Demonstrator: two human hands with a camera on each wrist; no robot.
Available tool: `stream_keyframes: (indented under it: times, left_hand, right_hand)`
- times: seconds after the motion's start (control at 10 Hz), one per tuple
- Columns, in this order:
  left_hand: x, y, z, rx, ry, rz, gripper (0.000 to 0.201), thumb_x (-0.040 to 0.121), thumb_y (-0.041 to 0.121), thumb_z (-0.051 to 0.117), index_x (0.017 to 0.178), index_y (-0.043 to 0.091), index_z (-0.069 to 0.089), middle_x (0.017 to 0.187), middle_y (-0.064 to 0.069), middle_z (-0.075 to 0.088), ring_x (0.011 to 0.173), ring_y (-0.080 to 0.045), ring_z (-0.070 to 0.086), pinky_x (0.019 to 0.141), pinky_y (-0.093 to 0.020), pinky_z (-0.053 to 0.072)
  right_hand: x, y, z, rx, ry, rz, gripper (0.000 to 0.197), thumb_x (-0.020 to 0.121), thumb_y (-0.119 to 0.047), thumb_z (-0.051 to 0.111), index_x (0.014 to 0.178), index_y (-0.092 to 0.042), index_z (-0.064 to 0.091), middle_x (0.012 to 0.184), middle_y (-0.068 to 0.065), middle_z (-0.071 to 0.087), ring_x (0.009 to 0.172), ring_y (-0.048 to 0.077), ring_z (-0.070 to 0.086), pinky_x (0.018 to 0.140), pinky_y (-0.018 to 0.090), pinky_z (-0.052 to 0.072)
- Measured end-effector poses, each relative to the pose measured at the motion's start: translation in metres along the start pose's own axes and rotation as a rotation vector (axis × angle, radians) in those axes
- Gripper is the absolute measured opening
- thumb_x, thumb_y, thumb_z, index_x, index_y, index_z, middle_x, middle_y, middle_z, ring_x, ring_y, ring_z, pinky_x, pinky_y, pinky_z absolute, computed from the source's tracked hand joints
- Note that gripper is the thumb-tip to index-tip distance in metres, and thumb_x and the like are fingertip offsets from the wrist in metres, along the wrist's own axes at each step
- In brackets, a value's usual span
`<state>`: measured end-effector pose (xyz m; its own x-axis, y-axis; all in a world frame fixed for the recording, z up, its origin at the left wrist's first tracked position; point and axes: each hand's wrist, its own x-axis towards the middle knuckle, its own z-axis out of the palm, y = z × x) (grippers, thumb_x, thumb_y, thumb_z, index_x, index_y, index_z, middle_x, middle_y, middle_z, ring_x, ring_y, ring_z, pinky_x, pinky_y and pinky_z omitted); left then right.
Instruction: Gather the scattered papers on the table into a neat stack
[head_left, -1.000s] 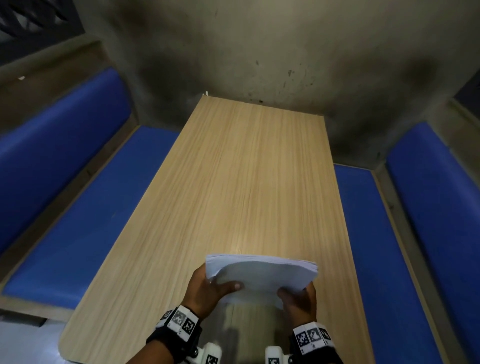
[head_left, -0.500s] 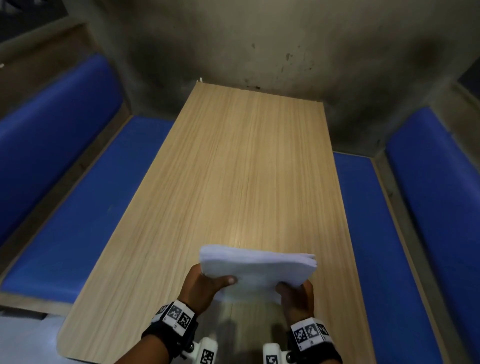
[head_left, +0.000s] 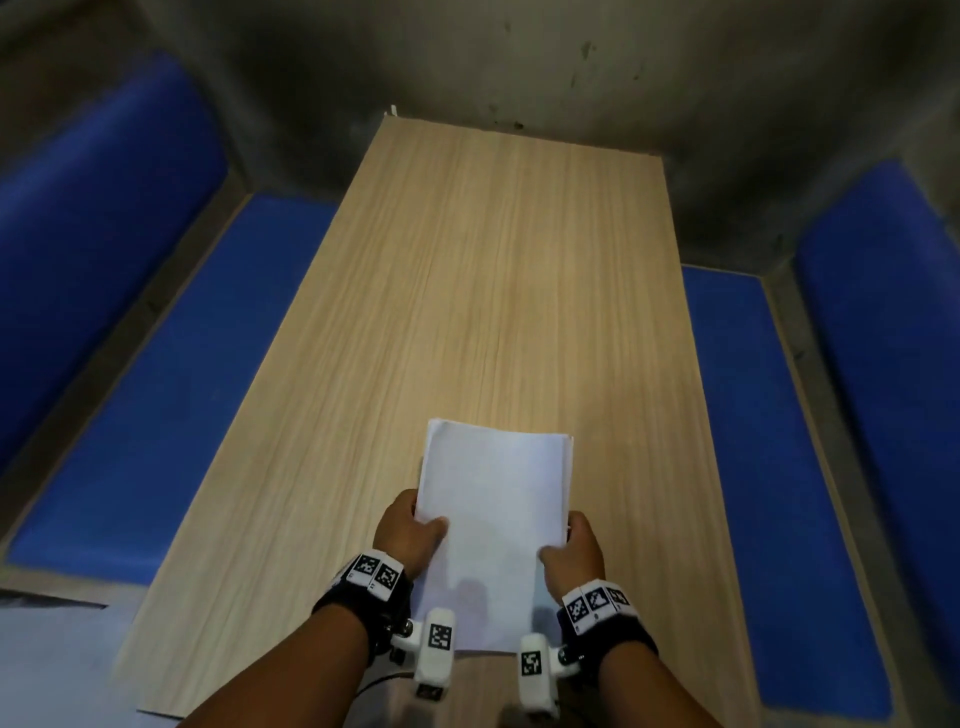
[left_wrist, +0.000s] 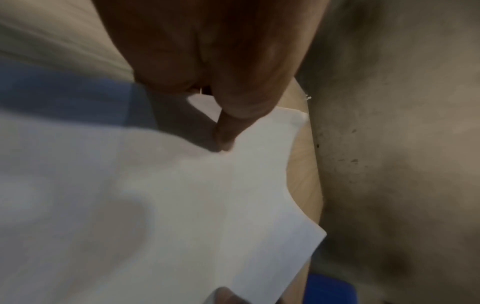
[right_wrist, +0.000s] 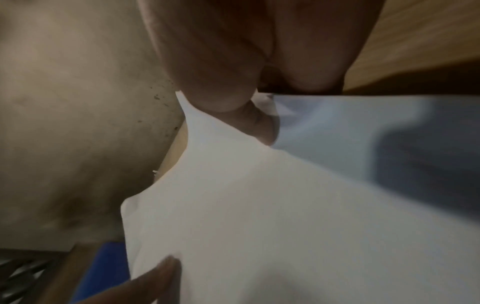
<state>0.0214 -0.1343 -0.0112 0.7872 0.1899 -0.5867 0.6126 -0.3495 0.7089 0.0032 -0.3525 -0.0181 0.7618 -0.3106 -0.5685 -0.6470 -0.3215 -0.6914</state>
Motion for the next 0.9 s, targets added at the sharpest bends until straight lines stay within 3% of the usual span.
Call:
stream_keyframes:
  times: [0.1,0.2,0.3,0.4,0.5,0.6,0.7,0.8,0.9]
  left_hand:
    - [0.008,-0.004,0.001,0.104,0.0,0.034,0.046,0.091,0.007,0.061,0.136,0.008,0.054,0.123,-0.011,0.068,0.099,-0.022,0.062,0.08,-0.024,0.046]
    - [0.011,-0.007,0.001,0.188,-0.01,0.086,0.047,0.093,0.003,0.057,0.14,0.008,0.053,0.127,-0.011,0.067,0.102,-0.019,0.061,0.086,-0.023,0.045]
    - [0.015,-0.011,-0.001,0.265,-0.029,0.147,0.037,0.093,0.005,0.057,0.128,0.013,0.061,0.119,-0.007,0.068,0.099,-0.016,0.059,0.089,-0.026,0.049]
    - [0.018,-0.018,-0.007,0.335,-0.024,0.14,0.015,0.091,0.013,0.062,0.099,0.025,0.057,0.103,-0.004,0.06,0.092,-0.016,0.055,0.086,-0.029,0.047]
    - [0.021,-0.028,-0.012,0.376,-0.037,0.123,0.011,0.091,0.018,0.063,0.102,0.021,0.063,0.105,-0.003,0.058,0.095,-0.017,0.057,0.09,-0.026,0.047]
    - [0.018,-0.033,-0.01,0.398,-0.073,0.164,0.037,0.095,0.013,0.059,0.131,0.016,0.066,0.107,-0.006,0.057,0.096,-0.016,0.054,0.087,-0.022,0.043]
    - [0.018,-0.034,-0.009,0.424,-0.096,0.183,0.042,0.096,0.016,0.059,0.138,0.017,0.06,0.104,-0.006,0.052,0.093,-0.014,0.049,0.081,-0.018,0.035]
    - [0.027,-0.041,-0.01,0.369,-0.101,0.168,0.053,0.081,0.04,0.059,0.124,0.01,0.069,0.096,-0.011,0.062,0.081,-0.016,0.056,0.078,-0.026,0.05]
    - [0.022,-0.062,-0.01,0.356,-0.071,0.198,0.043,0.073,0.054,0.067,0.084,0.013,0.066,0.069,0.009,0.058,0.061,-0.003,0.048,0.067,-0.024,0.05]
  right_hand:
    - [0.012,0.007,0.008,-0.075,0.017,0.0,0.039,0.082,0.01,0.048,0.116,-0.008,0.054,0.102,0.01,0.068,0.082,0.023,0.065,0.075,0.03,0.054]
    - [0.014,0.01,0.012,-0.115,0.046,-0.042,0.04,0.084,0.01,0.051,0.12,-0.008,0.056,0.106,0.007,0.067,0.084,0.02,0.063,0.078,0.027,0.052]
    - [0.014,0.011,0.011,-0.204,0.102,-0.041,0.04,0.082,0.002,0.062,0.121,-0.007,0.057,0.116,0.011,0.062,0.095,0.024,0.063,0.086,0.03,0.054]
    - [0.013,0.016,0.008,-0.348,0.164,-0.01,0.038,0.084,-0.016,0.067,0.118,-0.004,0.055,0.117,0.014,0.053,0.103,0.03,0.059,0.089,0.035,0.053]
    - [0.005,0.019,0.005,-0.331,0.109,-0.003,0.028,0.087,-0.022,0.06,0.111,-0.008,0.061,0.115,0.012,0.054,0.098,0.028,0.06,0.088,0.034,0.052]
    - [0.003,0.025,0.008,-0.287,0.043,-0.02,0.031,0.085,-0.021,0.059,0.115,-0.014,0.063,0.115,0.009,0.055,0.097,0.026,0.062,0.092,0.035,0.054]
    - [0.001,0.021,0.008,-0.277,0.024,-0.009,0.03,0.082,-0.023,0.058,0.111,-0.016,0.065,0.113,0.008,0.057,0.094,0.024,0.063,0.09,0.036,0.055]
    - [0.006,0.02,0.005,-0.288,0.016,-0.001,0.025,0.083,-0.025,0.057,0.103,-0.012,0.064,0.11,0.008,0.057,0.093,0.023,0.062,0.087,0.032,0.053]
    - [-0.003,0.039,0.0,-0.419,-0.02,0.049,0.018,0.079,-0.038,0.059,0.076,-0.026,0.047,0.098,0.005,0.043,0.085,0.018,0.049,0.076,0.026,0.038]
